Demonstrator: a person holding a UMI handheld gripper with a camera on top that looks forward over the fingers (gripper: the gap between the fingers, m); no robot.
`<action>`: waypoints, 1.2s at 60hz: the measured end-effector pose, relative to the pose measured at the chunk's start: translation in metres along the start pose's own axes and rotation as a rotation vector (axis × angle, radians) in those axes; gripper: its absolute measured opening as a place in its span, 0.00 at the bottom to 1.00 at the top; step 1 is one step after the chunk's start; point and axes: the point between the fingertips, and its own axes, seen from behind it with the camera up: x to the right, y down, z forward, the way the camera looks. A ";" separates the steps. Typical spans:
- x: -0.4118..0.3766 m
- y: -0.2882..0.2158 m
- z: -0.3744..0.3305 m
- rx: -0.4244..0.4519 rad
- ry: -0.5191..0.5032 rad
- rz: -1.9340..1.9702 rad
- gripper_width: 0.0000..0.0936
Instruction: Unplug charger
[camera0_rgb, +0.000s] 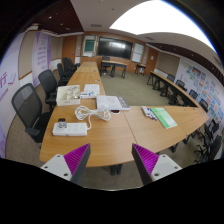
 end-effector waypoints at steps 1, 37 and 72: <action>-0.024 -0.002 0.001 -0.010 -0.008 0.002 0.91; -0.326 -0.021 0.249 0.113 -0.219 -0.054 0.91; -0.322 -0.088 0.280 0.198 -0.227 0.062 0.25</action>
